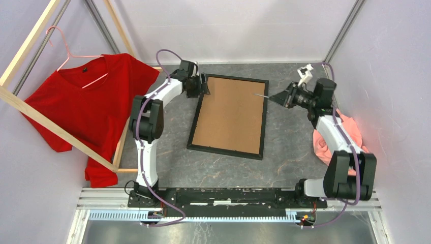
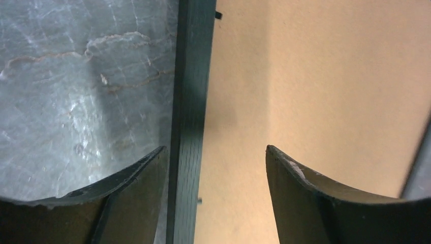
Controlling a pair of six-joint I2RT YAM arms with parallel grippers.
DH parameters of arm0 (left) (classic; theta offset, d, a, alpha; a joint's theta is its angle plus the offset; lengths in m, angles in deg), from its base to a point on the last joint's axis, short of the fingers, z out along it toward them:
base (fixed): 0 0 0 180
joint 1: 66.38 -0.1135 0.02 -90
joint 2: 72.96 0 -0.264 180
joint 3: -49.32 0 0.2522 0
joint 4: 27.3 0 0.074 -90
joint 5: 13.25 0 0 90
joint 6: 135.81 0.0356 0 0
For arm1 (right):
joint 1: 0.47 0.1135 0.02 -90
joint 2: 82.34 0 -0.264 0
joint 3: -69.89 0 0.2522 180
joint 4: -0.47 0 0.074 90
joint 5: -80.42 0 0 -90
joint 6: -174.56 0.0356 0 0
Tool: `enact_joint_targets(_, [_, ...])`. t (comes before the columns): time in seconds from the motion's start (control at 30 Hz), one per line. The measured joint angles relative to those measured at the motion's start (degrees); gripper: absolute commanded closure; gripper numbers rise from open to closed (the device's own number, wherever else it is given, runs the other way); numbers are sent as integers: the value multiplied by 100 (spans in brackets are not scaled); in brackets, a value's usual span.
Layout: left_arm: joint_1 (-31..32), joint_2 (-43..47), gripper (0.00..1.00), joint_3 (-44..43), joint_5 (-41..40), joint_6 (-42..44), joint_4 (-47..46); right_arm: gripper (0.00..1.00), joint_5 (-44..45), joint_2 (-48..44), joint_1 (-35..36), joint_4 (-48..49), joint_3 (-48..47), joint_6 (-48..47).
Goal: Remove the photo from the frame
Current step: Adjust the photo frame at the center of the board.
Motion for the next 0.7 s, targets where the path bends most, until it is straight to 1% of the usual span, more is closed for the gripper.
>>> enact_joint_targets(0.1, [-190,437,22,369,457,125,-22,100,31,470,619,39,-365,160])
enact_joint_targets(0.27, [-723,1502,24,1497,1309,774,2,100,28,1143,1515,92,-791,264])
enact_joint_targets(0.37, [-964,2009,24,2173,1683,1292,170,100,33,1399,1716,219,-804,393])
enact_joint_targets(0.5, [-955,2330,23,2966,2302,2050,595,100,59,1471,1740,450,-728,514])
enact_joint_targets(0.57, [-916,2330,18,3248,2612,2455,861,100,98,1471,1762,492,-728,511])
enact_joint_targets(0.6, [-896,2323,14,3340,2736,2594,968,100,133,1471,1786,492,-728,501])
enact_joint_targets(0.67, [-872,2293,2,3438,3018,2863,1161,100,210,1471,1860,487,-728,472])
enact_joint_targets(0.7, [-868,2256,0,3447,3158,2955,1209,100,243,1471,1904,485,-728,457])
